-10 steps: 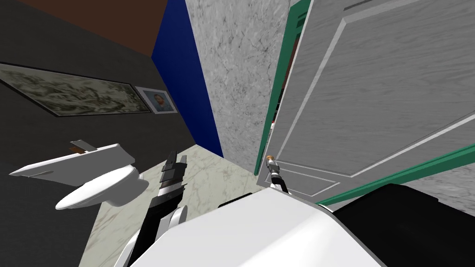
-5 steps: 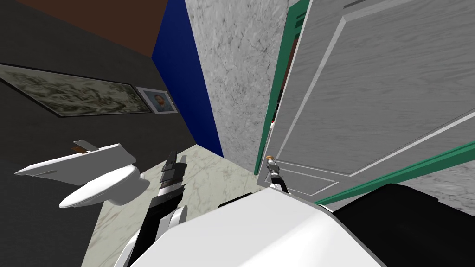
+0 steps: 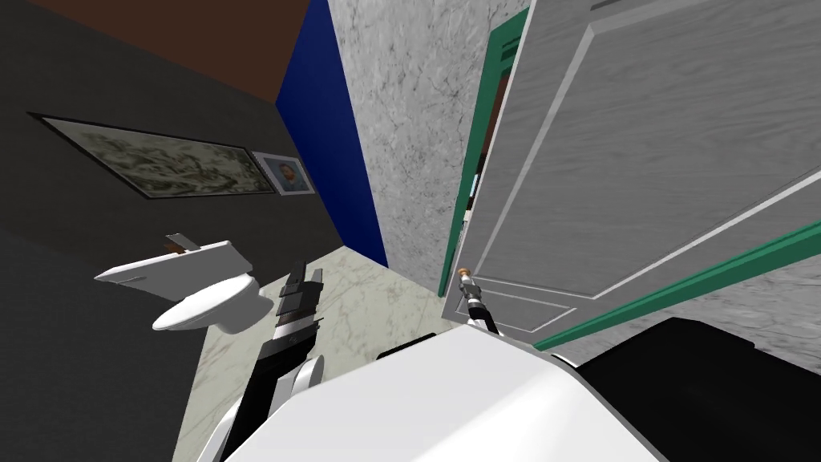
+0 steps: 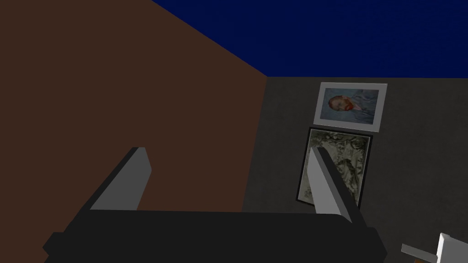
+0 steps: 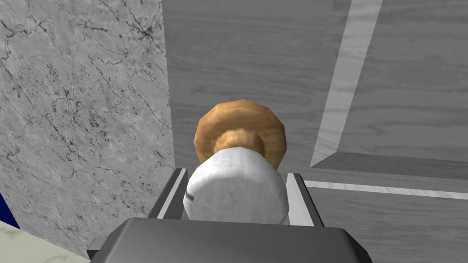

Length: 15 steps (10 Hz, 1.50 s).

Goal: Pull the door open

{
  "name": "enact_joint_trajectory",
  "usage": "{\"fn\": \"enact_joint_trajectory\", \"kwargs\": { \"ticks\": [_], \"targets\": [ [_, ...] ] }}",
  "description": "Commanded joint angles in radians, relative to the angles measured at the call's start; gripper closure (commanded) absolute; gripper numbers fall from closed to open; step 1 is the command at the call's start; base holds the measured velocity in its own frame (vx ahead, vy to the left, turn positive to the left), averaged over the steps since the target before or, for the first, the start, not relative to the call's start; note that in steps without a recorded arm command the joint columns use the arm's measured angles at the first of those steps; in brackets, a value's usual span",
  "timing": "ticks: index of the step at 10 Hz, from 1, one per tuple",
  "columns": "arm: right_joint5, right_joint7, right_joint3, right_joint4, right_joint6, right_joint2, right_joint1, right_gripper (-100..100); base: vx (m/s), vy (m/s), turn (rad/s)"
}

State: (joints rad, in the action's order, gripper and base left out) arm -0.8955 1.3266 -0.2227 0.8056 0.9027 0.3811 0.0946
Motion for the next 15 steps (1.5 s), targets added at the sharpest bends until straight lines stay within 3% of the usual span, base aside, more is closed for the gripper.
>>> {"fn": "enact_joint_trajectory", "kwargs": {
  "ticks": [1,4,5,6,13,14,15],
  "targets": [
    [0.009,0.022,-0.025,0.014,-0.002,0.008,0.010,100,-0.244,0.009,0.088],
    [0.027,0.056,-0.067,0.036,-0.003,0.026,0.021,100,-0.246,-0.013,0.082],
    [0.023,0.051,-0.059,0.022,-0.004,0.023,0.016,100,-0.114,-0.008,0.034],
    [0.036,0.072,-0.087,0.032,0.002,0.036,0.026,100,-0.163,-0.022,0.087],
    [0.077,0.142,-0.174,0.069,0.031,0.090,0.058,100,-0.239,-0.013,0.082],
    [0.074,0.136,-0.167,0.060,0.026,0.085,0.052,100,-0.115,-0.010,0.027],
    [0.083,0.161,-0.193,0.069,0.054,0.106,0.082,100,-0.153,-0.024,0.144]
  ]
}}
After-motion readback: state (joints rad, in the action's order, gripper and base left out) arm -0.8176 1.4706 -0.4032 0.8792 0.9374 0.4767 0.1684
